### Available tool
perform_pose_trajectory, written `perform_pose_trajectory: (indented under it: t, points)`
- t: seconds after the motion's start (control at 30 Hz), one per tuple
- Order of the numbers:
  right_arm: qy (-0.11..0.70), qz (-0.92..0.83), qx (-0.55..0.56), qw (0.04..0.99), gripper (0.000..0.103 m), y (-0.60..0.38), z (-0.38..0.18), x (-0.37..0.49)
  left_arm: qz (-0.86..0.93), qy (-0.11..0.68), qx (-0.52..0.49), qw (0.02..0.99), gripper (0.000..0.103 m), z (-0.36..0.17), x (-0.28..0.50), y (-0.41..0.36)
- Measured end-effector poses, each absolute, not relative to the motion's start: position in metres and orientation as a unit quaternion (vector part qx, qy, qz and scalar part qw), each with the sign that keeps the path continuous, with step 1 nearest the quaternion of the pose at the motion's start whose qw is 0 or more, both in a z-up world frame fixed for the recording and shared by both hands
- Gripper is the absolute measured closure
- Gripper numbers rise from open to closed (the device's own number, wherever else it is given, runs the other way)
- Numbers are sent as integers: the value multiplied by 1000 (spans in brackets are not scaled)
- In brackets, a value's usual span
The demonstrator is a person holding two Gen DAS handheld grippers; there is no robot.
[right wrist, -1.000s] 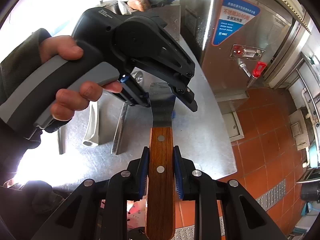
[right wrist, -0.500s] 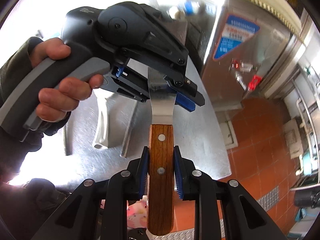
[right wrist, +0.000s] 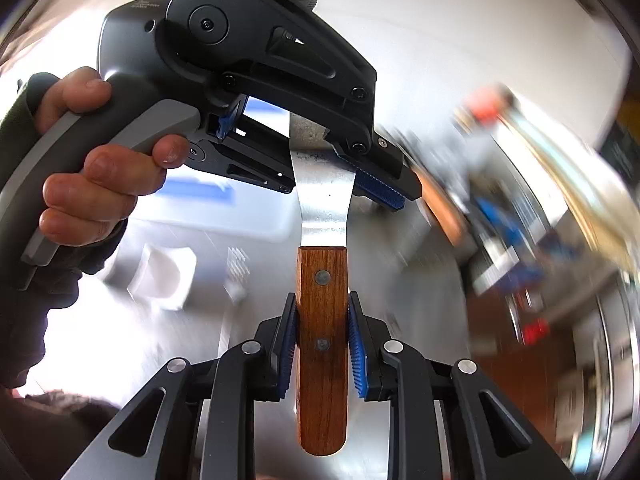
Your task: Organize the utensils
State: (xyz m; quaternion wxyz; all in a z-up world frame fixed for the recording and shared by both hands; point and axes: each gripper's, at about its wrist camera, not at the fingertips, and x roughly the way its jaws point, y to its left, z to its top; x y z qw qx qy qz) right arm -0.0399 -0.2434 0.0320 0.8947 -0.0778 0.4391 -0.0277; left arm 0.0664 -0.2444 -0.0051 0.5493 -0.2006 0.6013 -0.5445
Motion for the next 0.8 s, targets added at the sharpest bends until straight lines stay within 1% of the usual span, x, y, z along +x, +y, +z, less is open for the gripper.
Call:
perform_pose_trajectory:
  t: [0.13, 0.2, 0.27, 0.4, 0.43, 0.57, 0.67, 0.8]
  points:
    - [438, 13, -95, 894, 78, -213, 35, 32, -506, 591, -208, 593, 95, 22, 128, -181]
    - [442, 26, -101, 891, 78, -202, 29, 68, -489, 594, -207, 604, 95, 28, 162, -158]
    - [454, 33, -103, 884, 78, -192, 19, 100, -468, 600, -205, 615, 95, 24, 191, -150]
    - [477, 40, -101, 872, 78, -187, 3, 143, -440, 616, -215, 617, 95, -3, 252, -139]
    - [490, 42, -106, 864, 78, -187, -5, 172, -434, 621, -218, 615, 94, -11, 268, -139]
    - [518, 39, -118, 846, 78, -191, -22, 215, -405, 646, -215, 610, 94, -57, 318, -143]
    - [552, 39, -133, 822, 78, -192, -47, 244, -389, 666, -211, 601, 94, -86, 341, -148]
    - [593, 47, -145, 791, 78, -195, -77, 263, -351, 705, -177, 591, 94, -123, 352, -162]
